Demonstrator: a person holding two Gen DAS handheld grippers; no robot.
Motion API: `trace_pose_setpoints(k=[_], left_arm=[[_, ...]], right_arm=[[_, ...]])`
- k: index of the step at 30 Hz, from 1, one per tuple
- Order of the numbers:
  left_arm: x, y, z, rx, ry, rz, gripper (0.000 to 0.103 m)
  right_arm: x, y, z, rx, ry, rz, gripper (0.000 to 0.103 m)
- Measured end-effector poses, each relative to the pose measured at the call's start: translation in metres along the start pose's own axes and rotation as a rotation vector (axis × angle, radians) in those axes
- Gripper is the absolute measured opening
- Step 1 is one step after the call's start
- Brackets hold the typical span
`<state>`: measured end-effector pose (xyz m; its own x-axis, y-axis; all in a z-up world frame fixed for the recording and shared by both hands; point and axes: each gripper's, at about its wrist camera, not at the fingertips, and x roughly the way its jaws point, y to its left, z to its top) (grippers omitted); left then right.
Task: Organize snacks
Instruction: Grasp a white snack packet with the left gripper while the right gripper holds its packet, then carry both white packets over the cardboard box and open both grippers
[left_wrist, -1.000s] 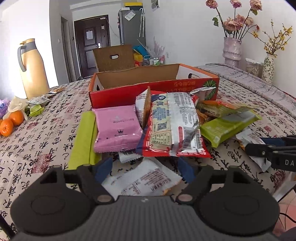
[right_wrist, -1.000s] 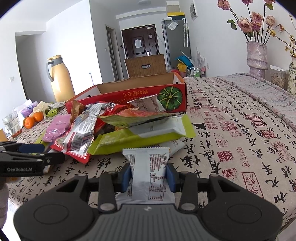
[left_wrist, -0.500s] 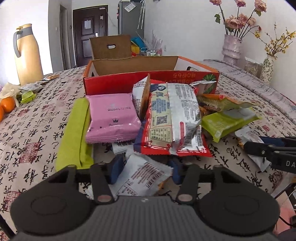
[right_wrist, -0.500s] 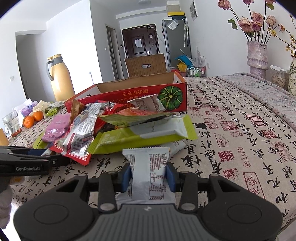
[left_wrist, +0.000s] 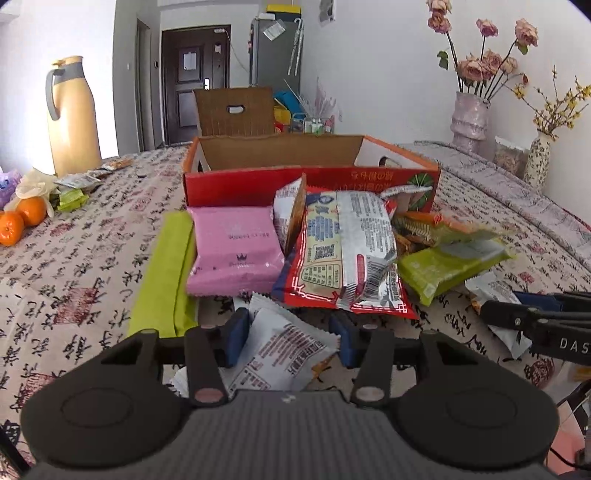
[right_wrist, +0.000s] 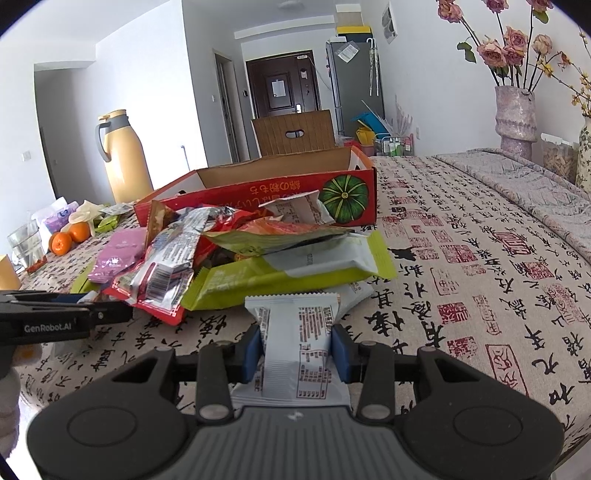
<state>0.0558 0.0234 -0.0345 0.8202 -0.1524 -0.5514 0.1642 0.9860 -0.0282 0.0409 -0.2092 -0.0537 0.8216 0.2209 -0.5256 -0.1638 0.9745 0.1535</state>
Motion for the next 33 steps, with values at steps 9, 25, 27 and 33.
trace_pose_setpoints(k=[9,25,27,33], left_arm=[[-0.021,-0.002,0.013,-0.025,-0.072,0.022,0.049],[-0.032,-0.005,0.053,-0.065,-0.158,0.045,0.049],[-0.031,-0.005,0.059,-0.07,-0.164,0.047,0.049],[-0.022,-0.004,0.075,-0.072,-0.173,0.049,0.049]], right_arm=[[-0.016,0.01,0.006,-0.023,-0.044,0.021,0.039],[-0.022,0.025,0.037,-0.051,-0.121,0.056,0.039],[-0.02,0.026,0.043,-0.052,-0.128,0.06,0.039],[-0.012,0.026,0.061,-0.057,-0.15,0.067,0.039]])
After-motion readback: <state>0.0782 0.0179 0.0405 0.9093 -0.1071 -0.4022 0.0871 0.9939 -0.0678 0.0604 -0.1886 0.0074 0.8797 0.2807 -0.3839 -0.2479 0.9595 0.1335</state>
